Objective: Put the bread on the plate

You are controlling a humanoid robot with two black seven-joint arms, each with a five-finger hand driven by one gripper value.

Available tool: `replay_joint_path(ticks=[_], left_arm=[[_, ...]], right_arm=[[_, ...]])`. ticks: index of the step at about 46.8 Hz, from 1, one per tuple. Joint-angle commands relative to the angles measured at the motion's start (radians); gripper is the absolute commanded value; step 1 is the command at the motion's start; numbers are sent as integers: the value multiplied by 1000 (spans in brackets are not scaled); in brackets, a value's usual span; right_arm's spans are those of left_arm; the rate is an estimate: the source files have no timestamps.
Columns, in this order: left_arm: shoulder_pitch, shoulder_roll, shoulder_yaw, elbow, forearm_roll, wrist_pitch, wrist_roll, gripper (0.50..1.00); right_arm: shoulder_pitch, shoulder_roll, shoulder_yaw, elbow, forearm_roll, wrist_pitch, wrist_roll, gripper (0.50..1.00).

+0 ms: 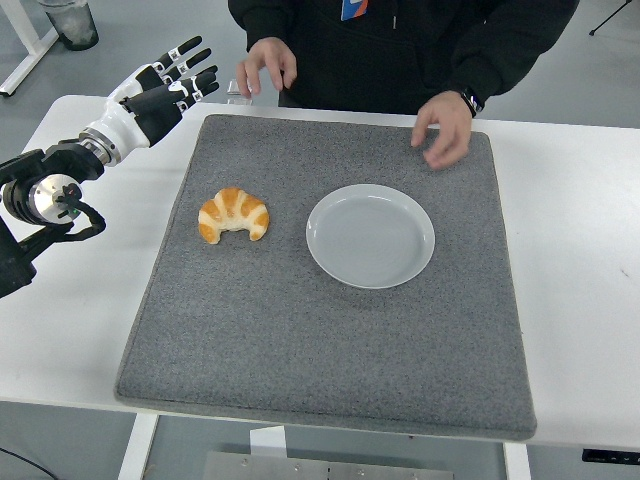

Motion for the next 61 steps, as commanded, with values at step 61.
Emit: replay_joint_path(ticks=[61], left_arm=[[-11,-18,0,83,-3,-21,-10,996]], right_arm=[[0,0,0,0,0,0,0,954]])
